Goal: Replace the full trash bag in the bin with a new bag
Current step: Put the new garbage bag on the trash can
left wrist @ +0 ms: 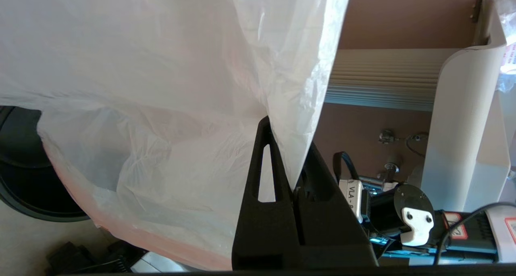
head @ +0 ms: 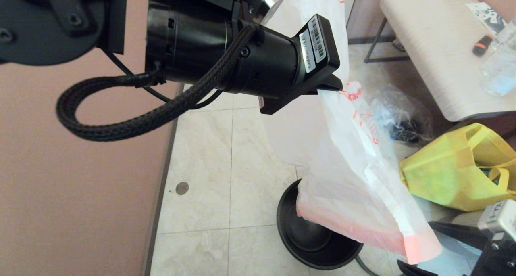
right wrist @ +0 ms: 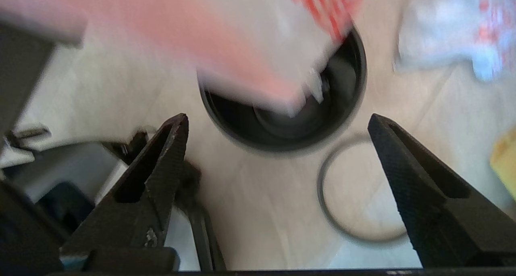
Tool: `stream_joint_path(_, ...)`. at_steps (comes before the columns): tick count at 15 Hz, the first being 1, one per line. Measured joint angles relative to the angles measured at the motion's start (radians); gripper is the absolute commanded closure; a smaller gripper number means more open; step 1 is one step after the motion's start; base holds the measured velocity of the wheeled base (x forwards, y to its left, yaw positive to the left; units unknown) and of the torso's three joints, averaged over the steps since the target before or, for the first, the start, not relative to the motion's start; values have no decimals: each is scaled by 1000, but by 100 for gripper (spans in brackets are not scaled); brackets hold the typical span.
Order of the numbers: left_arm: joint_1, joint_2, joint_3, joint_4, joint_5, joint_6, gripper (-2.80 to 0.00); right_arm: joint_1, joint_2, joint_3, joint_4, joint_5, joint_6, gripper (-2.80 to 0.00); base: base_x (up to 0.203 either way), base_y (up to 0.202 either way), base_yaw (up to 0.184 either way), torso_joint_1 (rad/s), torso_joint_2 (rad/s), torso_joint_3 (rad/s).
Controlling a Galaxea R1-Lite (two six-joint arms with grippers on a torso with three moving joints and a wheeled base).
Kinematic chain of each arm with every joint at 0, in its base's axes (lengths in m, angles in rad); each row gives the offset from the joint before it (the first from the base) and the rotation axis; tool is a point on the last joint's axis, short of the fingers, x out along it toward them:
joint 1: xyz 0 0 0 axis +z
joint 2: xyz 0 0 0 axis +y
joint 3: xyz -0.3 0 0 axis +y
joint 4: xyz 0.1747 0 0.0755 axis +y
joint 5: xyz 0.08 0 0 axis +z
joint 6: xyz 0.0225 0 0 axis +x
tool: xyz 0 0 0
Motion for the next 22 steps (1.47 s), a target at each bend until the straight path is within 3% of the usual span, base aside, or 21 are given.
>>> stream_joint_path(4,7,-6,0,3,0,-4,0,22,99,-45,-78,-3,1,-280,0,0,0,0,0,0)
stream_joint_path(7,12,-26,0,23,-1,-4,0,-17,191,-82,-277,-14,0,-280,0,0,0,0,0,0)
stream_joint_path(8,13,-34,1,37,-4,-4,0,-35,222,-89,-338,-15,-1,0,0,0,0,0,0,0)
stream_joint_path(12,30,-57,1,81,-9,-6,0,-72,332,-122,-541,-39,-17,0,0,0,0,0,0,0)
stream_joint_path(16,42,-58,2,100,-11,-6,0,-74,352,-141,-551,-43,-5,0,0,0,0,0,0,0)
stream_joint_path(19,43,-51,3,110,-11,-5,0,-71,304,-156,-454,-36,78,0,0,0,0,0,0,0)
stream_joint_path(22,44,-38,3,146,-15,-5,0,-68,180,-210,-237,12,186,0,0,0,0,0,0,0)
